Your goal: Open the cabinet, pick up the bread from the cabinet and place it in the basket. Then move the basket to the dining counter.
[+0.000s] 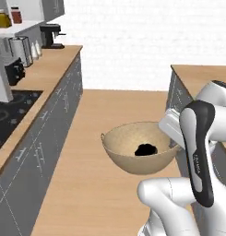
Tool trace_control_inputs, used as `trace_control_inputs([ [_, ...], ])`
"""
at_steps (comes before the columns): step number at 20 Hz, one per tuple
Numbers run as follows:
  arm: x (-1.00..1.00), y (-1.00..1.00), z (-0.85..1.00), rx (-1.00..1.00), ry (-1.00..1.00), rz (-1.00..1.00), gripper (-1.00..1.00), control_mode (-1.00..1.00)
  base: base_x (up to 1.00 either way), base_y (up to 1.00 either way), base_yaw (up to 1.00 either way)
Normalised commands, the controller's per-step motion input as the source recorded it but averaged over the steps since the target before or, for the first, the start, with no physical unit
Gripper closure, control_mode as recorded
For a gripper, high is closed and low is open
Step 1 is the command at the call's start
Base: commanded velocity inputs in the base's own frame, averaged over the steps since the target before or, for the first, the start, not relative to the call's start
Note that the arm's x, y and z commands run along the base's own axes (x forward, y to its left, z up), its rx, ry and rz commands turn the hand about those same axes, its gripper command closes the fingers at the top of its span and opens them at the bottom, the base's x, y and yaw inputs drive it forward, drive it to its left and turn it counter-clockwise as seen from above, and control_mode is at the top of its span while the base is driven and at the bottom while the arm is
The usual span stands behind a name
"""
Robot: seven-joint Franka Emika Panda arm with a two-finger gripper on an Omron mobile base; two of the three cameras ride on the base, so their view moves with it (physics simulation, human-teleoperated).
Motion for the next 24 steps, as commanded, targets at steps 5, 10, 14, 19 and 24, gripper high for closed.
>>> trace_control_inputs([
  [5,0.0,0.0,0.0,0.0,0.0,0.0,1.0,1.0,0.0,0.0,-1.0],
  [10,0.0,0.0,0.0,0.0,0.0,0.0,1.0,1.0,0.0,0.0,-1.0],
  [14,0.0,0.0,0.0,0.0,0.0,0.0,1.0,1.0,0.0,0.0,-0.99],
  [19,0.0,0.0,0.0,0.0,0.0,0.0,1.0,1.0,0.05,0.2,-0.86],
  [24,0.0,0.0,0.0,0.0,0.0,0.0,1.0,1.0,0.15,0.38,-0.71],
])
